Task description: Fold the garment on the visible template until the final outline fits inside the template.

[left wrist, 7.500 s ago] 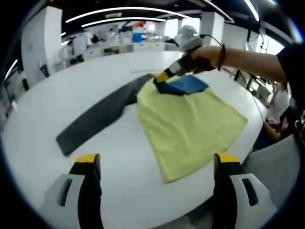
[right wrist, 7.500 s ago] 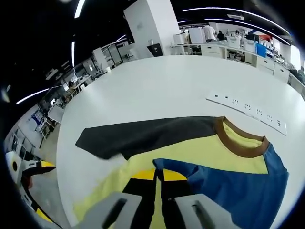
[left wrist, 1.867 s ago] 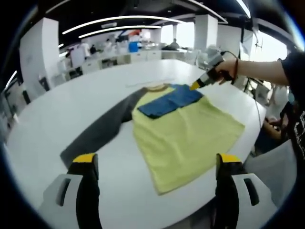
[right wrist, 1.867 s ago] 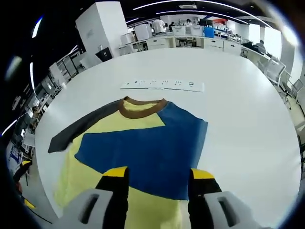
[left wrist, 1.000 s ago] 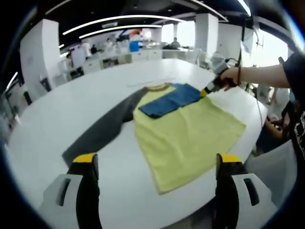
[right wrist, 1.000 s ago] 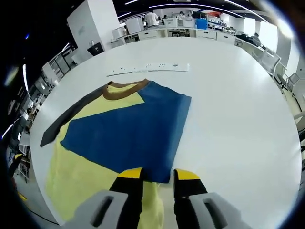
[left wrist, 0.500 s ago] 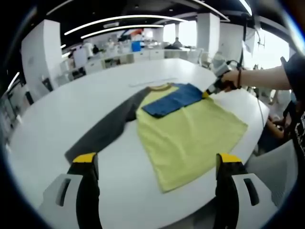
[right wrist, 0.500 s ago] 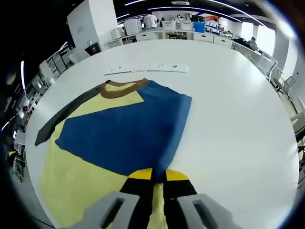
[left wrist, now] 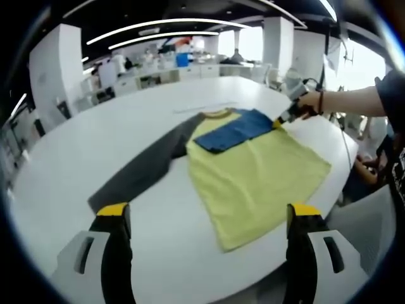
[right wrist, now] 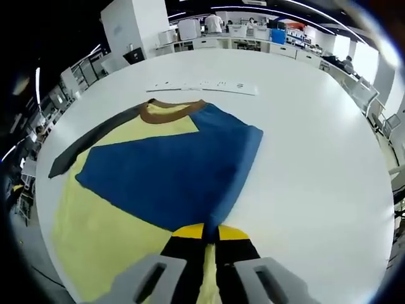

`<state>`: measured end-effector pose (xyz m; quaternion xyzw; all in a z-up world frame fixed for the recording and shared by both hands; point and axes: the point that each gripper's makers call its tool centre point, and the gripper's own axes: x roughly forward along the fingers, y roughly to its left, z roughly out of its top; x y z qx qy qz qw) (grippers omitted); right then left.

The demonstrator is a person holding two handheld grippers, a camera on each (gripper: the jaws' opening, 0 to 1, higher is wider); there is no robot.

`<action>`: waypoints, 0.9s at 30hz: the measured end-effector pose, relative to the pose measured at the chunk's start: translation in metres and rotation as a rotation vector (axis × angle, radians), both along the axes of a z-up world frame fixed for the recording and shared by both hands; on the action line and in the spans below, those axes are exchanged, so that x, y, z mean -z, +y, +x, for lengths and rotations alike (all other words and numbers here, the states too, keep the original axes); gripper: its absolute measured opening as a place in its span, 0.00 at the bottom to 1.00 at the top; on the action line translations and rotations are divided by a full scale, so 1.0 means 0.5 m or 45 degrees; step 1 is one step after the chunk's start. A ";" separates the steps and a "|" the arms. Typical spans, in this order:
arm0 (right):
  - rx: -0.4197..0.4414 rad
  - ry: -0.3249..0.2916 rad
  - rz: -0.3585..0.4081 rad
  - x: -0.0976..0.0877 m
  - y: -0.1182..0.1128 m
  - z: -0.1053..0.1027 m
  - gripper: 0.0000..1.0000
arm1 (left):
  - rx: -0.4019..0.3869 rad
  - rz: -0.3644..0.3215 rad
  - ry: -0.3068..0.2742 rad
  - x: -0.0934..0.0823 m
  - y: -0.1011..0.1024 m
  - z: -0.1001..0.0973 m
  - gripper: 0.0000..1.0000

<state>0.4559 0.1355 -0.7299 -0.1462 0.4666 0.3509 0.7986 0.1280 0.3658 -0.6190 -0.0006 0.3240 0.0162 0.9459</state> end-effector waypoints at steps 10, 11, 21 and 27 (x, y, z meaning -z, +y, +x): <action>0.021 0.022 -0.013 0.000 -0.044 0.023 0.00 | 0.017 -0.003 -0.001 -0.003 -0.012 0.014 0.99; 0.020 0.024 -0.014 0.000 -0.048 0.024 0.00 | 0.018 -0.003 0.001 -0.003 -0.012 0.014 0.99; 0.047 0.040 -0.016 0.001 -0.090 0.042 0.00 | 0.024 -0.002 0.010 -0.003 -0.016 0.016 0.99; 0.052 0.041 -0.018 -0.005 -0.101 0.031 0.00 | 0.022 -0.003 0.013 -0.002 -0.013 0.016 0.99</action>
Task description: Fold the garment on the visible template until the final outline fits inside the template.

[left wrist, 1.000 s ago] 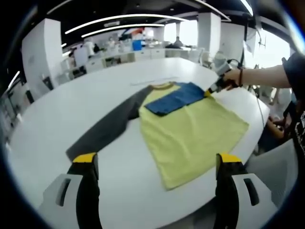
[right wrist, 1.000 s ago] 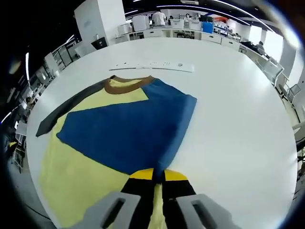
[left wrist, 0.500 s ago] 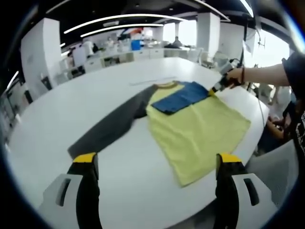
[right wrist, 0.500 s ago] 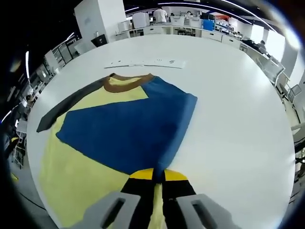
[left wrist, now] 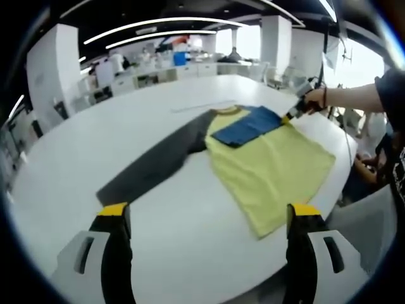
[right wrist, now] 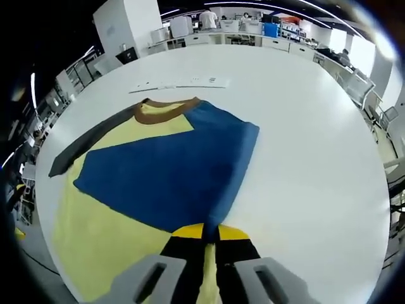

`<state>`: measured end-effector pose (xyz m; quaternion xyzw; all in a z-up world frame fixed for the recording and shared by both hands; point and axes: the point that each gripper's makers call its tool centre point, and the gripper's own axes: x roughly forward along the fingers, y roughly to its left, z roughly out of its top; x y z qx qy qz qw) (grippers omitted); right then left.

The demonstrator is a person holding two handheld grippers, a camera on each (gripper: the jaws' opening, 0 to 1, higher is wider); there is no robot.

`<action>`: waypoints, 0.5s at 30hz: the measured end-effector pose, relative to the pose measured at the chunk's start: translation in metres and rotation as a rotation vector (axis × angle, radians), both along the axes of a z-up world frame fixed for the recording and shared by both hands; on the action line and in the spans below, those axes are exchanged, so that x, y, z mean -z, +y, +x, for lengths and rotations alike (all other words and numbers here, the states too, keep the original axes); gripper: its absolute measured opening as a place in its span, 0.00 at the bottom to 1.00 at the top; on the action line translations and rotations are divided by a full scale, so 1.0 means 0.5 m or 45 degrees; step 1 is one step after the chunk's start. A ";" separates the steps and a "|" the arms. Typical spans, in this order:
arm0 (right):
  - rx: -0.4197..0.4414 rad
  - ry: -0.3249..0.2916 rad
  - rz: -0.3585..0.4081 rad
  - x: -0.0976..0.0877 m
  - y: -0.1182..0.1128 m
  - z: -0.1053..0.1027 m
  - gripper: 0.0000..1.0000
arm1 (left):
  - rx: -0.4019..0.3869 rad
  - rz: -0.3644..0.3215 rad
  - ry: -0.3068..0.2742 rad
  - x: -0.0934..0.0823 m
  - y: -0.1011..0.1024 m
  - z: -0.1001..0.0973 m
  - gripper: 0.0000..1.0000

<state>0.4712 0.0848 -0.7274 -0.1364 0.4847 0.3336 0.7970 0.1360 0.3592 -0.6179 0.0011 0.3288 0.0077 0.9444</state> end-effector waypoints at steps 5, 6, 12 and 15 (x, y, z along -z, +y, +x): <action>0.014 0.007 0.003 -0.002 -0.007 -0.004 0.00 | 0.003 -0.001 0.006 0.002 0.000 0.001 0.99; 0.016 0.008 0.003 -0.003 -0.008 -0.005 0.00 | 0.004 -0.001 0.006 0.002 0.000 0.001 0.99; 0.038 0.018 0.020 -0.004 -0.010 -0.007 0.00 | 0.002 0.002 0.012 0.003 0.003 0.000 0.99; 0.053 -0.004 0.043 -0.008 -0.006 -0.003 0.07 | -0.001 0.000 0.008 0.001 0.004 0.001 0.99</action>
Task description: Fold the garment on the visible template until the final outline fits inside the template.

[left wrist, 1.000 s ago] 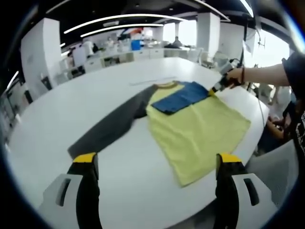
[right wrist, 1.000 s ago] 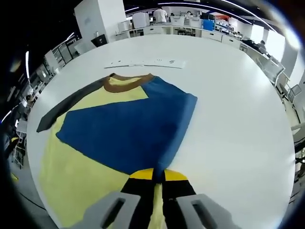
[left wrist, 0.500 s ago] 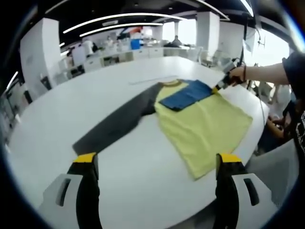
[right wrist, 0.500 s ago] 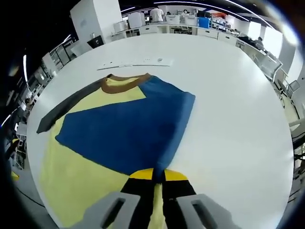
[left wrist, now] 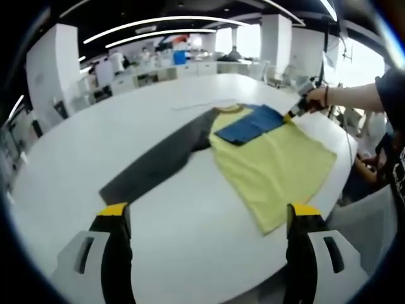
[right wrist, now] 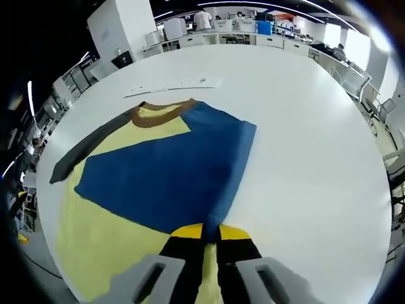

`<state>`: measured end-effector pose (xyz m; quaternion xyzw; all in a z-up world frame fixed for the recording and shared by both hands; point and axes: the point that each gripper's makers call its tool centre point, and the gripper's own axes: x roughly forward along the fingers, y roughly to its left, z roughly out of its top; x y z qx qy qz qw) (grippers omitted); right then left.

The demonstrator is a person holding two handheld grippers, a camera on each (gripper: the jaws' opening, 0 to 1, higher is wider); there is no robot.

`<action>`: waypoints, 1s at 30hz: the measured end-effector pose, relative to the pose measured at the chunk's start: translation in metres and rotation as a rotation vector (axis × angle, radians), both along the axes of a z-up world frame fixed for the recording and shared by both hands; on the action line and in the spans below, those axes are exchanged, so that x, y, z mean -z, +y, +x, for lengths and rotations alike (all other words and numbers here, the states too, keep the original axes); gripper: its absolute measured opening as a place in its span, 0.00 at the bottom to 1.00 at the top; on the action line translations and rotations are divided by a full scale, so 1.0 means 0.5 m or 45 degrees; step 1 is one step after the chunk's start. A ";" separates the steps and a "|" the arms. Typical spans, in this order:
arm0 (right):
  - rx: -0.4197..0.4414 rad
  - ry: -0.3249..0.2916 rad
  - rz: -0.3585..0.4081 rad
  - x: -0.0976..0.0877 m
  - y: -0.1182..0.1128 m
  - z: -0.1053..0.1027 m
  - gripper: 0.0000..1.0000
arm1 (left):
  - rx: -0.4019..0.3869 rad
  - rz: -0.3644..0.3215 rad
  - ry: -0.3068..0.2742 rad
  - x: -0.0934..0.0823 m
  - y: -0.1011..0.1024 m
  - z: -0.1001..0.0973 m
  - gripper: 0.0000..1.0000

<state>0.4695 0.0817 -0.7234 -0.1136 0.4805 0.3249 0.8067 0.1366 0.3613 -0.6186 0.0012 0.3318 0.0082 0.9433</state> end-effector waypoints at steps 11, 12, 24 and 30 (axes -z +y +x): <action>-0.009 -0.105 0.162 -0.068 0.041 0.003 0.62 | -0.003 0.008 -0.011 -0.014 0.010 0.001 0.99; -0.022 -0.106 0.170 -0.073 0.044 0.001 0.64 | -0.004 0.004 -0.018 -0.017 0.010 0.002 0.99; -0.203 -0.189 0.253 -0.156 0.053 -0.063 0.91 | -0.043 0.016 -0.047 -0.032 0.036 0.017 0.99; -0.279 -0.219 0.277 -0.186 0.051 -0.104 1.00 | -0.072 0.017 -0.055 -0.032 0.056 0.030 0.98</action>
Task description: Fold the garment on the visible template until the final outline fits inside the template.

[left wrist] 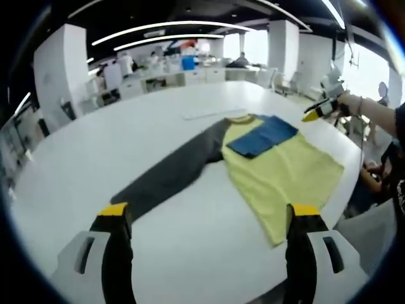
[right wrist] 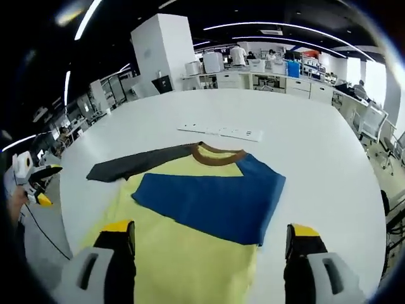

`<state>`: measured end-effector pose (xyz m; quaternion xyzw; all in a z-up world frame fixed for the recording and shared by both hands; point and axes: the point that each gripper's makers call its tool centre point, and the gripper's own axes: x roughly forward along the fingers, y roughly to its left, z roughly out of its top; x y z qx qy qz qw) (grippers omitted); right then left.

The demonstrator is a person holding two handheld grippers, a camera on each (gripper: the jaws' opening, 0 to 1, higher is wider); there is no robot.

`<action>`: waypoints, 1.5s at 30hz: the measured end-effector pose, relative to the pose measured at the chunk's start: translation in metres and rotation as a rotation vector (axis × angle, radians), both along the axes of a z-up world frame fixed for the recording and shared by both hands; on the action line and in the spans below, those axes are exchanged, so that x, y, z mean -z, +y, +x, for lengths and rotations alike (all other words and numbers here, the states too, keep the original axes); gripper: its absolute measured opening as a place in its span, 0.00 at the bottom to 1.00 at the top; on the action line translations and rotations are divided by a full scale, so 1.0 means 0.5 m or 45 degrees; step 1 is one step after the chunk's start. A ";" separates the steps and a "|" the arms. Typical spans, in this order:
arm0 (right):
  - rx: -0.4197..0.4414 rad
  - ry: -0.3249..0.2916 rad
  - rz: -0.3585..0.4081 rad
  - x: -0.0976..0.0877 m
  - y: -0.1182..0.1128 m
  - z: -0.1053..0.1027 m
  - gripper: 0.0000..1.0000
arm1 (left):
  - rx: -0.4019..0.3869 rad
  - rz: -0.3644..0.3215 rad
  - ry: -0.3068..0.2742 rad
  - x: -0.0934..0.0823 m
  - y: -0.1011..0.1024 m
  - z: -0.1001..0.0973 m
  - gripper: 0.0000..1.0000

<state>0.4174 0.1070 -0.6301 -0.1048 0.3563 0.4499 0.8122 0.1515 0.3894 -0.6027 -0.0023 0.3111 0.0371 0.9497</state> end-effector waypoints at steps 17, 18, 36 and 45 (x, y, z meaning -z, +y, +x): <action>-0.190 -0.130 0.092 -0.100 -0.015 -0.112 0.99 | -0.147 -0.070 -0.010 0.034 0.086 0.005 0.91; -0.202 -0.140 0.085 -0.102 -0.017 -0.118 0.99 | -0.155 -0.069 -0.004 0.039 0.091 0.005 0.90; -0.202 -0.171 0.018 -0.047 -0.047 -0.170 0.99 | -0.373 -0.142 0.001 0.113 0.180 0.014 0.72; -0.160 -0.181 -0.019 -0.039 -0.065 -0.168 0.99 | -0.586 -0.314 -0.073 0.159 0.232 0.013 0.65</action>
